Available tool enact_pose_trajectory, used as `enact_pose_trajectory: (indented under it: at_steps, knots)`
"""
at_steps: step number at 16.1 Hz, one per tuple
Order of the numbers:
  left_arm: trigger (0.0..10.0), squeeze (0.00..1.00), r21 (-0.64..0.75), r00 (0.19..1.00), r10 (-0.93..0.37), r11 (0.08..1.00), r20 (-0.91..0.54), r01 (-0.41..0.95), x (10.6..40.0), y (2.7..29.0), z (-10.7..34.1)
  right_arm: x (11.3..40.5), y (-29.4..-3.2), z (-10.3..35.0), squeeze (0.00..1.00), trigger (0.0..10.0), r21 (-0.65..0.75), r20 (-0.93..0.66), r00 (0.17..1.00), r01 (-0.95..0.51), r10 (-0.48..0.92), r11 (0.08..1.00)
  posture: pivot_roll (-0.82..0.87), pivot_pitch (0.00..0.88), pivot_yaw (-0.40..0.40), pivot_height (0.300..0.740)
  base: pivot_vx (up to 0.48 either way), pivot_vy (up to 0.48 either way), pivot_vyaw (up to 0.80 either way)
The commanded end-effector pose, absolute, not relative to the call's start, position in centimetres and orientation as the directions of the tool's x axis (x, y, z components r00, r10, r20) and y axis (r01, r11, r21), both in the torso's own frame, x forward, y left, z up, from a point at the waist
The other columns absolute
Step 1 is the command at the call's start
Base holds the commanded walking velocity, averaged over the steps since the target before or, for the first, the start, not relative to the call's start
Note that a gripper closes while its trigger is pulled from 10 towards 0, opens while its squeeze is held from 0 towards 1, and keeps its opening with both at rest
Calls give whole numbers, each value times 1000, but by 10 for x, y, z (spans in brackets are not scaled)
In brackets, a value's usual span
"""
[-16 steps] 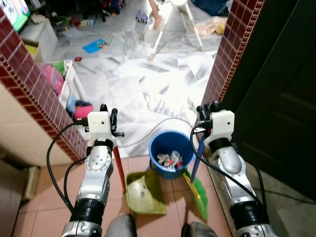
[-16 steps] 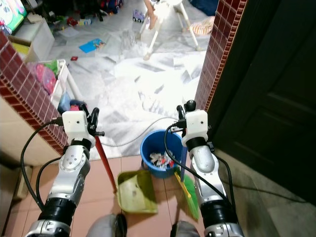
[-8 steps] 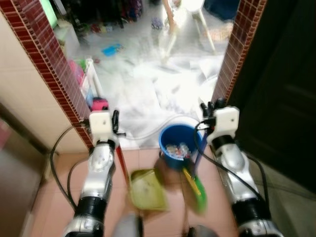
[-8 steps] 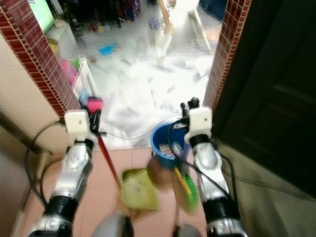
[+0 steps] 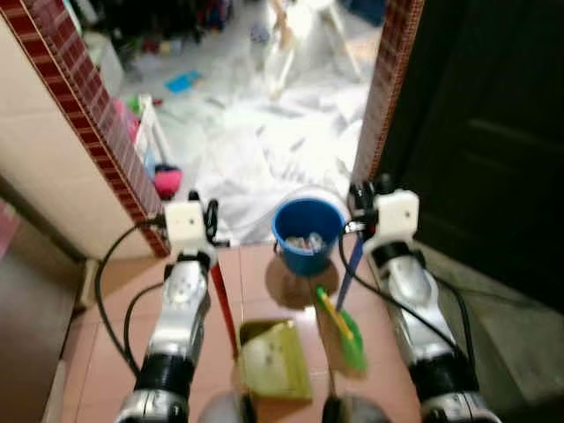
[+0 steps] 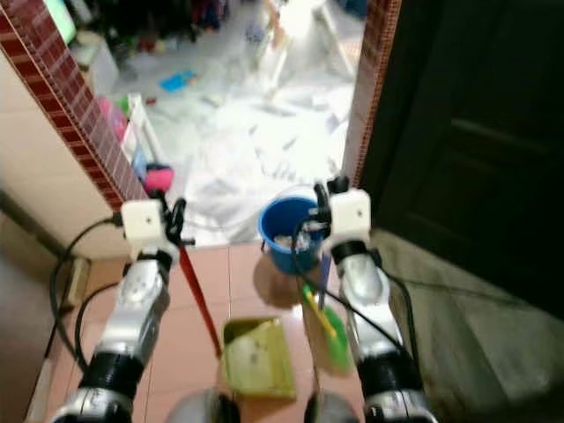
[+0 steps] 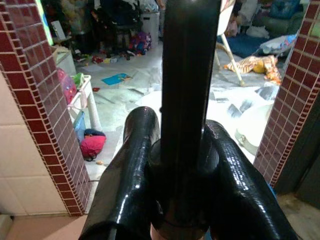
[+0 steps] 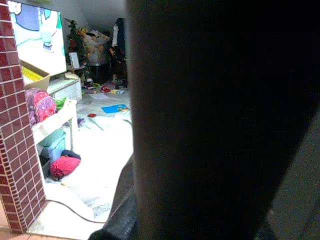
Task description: Sweep floor
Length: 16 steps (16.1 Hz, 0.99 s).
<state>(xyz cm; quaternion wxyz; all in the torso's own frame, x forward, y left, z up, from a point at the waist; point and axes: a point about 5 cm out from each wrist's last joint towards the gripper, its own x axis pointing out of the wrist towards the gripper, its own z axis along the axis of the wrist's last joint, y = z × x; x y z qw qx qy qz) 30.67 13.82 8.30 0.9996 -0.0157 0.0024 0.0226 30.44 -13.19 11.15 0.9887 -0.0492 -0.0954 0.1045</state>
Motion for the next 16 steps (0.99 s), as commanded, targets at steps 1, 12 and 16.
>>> enact_pose_trajectory:
  at_steps: [1,12,16]
  knots:
    - [10000,0,-17,997,52,999,53,-51,312,139,97,306,-128,119,0,10000,-110,210,952,-205,224,973,-98,0,82,740,0,0,0]
    - [10000,0,-11,998,42,999,54,-42,312,137,97,304,-126,118,0,10000,-132,216,945,-220,245,966,-96,0,85,740,-187,0,97]
    - [10000,0,-11,998,39,999,55,-39,312,136,98,304,-126,118,0,10000,-132,215,945,-221,245,966,-100,0,86,740,-322,0,484]
